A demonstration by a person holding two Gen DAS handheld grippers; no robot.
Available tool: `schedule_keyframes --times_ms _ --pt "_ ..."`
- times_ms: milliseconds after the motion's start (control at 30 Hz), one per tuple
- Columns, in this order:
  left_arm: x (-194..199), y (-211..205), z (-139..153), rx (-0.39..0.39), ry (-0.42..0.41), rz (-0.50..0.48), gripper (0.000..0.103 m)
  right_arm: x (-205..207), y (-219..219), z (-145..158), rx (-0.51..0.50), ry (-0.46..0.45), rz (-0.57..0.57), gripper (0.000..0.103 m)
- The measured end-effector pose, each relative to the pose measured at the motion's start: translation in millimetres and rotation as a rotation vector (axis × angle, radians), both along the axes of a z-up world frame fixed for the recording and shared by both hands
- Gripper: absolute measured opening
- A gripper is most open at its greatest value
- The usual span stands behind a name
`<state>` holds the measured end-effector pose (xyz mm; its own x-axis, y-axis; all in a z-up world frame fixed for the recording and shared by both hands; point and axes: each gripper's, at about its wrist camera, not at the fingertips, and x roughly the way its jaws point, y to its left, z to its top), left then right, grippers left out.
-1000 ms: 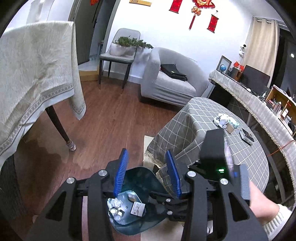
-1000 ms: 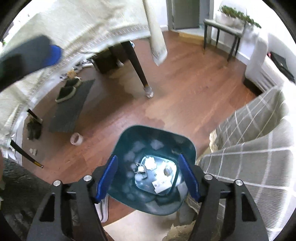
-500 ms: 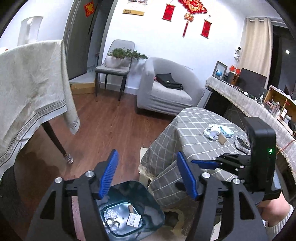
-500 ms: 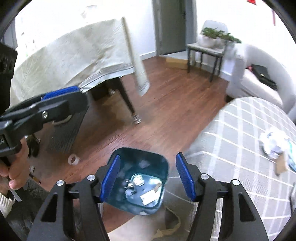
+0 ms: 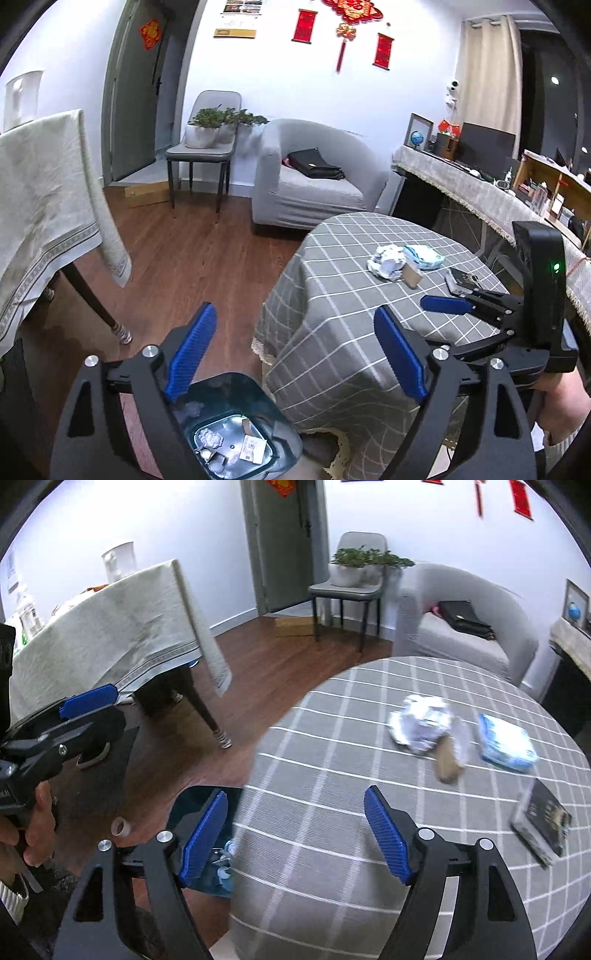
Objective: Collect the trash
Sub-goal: 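Move both tools back toward the table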
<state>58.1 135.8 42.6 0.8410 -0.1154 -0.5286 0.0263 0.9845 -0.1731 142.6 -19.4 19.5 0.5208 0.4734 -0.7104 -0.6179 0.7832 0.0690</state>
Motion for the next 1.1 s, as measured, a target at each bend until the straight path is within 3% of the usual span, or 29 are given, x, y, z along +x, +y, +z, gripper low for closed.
schedule_keyframes --times_ms 500,1100 --pt "36 -85 -16 0.044 0.033 -0.087 0.093 16 -105 -2 -0.004 -0.024 -0.212 0.087" --pt "97 -156 -35 0.078 0.081 -0.201 0.093 51 -181 -7 0.005 0.017 -0.369 0.09"
